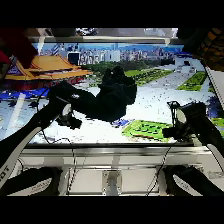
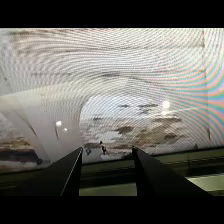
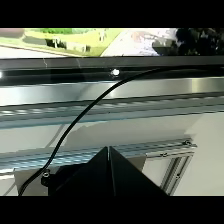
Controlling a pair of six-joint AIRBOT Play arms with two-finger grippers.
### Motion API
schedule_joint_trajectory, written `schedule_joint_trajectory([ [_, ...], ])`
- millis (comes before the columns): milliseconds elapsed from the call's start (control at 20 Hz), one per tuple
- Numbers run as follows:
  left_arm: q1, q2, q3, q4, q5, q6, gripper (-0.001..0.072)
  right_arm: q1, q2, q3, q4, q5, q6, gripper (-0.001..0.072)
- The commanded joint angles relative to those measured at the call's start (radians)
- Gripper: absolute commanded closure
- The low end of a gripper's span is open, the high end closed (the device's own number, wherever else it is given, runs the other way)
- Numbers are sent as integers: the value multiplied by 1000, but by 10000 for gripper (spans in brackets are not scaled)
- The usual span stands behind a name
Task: Fold the clothes and pants, and hang the long-sleeved shirts on hangers.
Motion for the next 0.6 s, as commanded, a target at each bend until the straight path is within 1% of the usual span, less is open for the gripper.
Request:
schedule_joint_trajectory([
  [0, -1, 0, 0, 4, 11, 1, 328, 0, 1, 0, -5, 0, -76, 690],
  [100, -1, 0, 0, 4, 11, 1, 328, 0, 1, 0, -3, -27, -75, 691],
  [200, -1, 0, 0, 4, 11, 0, 328, 0, 1, 0, 7, -109, -73, 691],
  [350, -1, 0, 0, 4, 11, 1, 328, 0, 1, 0, 27, -126, -73, 691],
  [450, -1, 0, 0, 4, 13, 0, 328, 0, 1, 2, 33, -169, -72, 691],
  [550, -1, 0, 0, 5, 60, 1, 328, 0, 1, 2, 28, -318, -59, 690],
])
